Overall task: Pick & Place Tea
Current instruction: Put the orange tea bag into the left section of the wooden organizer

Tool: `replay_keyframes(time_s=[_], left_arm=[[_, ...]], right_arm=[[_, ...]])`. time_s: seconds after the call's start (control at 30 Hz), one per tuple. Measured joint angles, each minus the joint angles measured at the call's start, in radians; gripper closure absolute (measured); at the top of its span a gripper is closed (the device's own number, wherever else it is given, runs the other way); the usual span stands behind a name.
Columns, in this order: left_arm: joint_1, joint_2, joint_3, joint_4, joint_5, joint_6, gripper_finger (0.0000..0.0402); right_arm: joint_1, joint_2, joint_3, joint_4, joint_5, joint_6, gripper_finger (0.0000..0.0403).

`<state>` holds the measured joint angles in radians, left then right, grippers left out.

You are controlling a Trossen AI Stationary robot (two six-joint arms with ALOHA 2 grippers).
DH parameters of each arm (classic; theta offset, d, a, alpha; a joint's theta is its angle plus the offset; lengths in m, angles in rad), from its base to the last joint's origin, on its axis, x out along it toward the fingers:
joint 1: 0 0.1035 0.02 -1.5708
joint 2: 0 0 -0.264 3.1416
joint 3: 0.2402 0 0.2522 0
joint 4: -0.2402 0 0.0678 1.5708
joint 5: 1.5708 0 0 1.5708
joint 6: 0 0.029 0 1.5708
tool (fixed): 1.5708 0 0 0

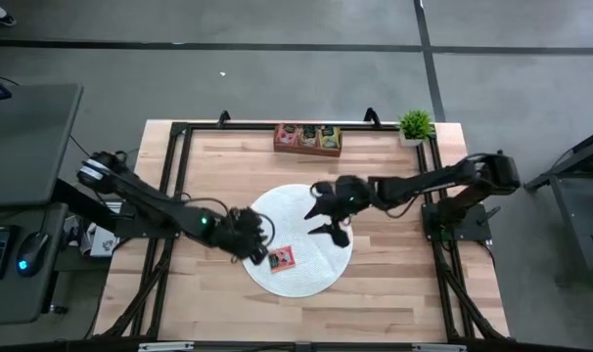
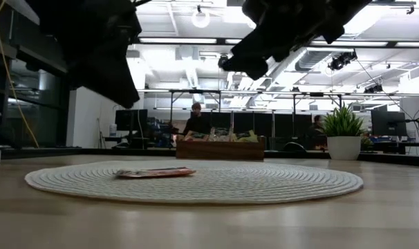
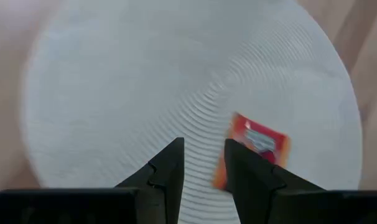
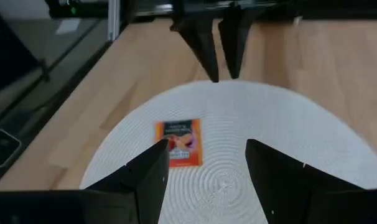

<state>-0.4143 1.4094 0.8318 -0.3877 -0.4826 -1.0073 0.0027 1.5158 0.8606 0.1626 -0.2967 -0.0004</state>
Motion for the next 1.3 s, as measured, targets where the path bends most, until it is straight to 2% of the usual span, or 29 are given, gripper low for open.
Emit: replay_keyframes(time_s=[0.13, 0.37, 0.63, 1.07, 1.3], left_arm=[[-0.041, 0.079, 0.001, 0.091, 0.007, -0.018, 0.0289], [-0.102, 0.173, 0.001, 0.093, 0.077, -0.123, 0.0289], [-0.181, 0.243, 0.001, 0.107, 0.074, -0.235, 0.0289], [-0.202, 0.245, 0.001, 0.110, 0.069, -0.247, 0.0289], [-0.202, 0.245, 0.001, 0.109, 0.069, -0.231, 0.0289]], right_arm=[[0.041, 0.109, 0.066, 0.003, 0.002, 0.010, 0.0194], [0.096, 0.294, 0.190, -0.034, 0.000, 0.045, 0.0194], [0.166, 0.454, 0.284, -0.076, 0.002, 0.045, 0.0194], [0.184, 0.498, 0.290, -0.050, 0.067, 0.095, 0.0194], [0.183, 0.498, 0.290, -0.013, 0.136, 0.036, 0.0194]])
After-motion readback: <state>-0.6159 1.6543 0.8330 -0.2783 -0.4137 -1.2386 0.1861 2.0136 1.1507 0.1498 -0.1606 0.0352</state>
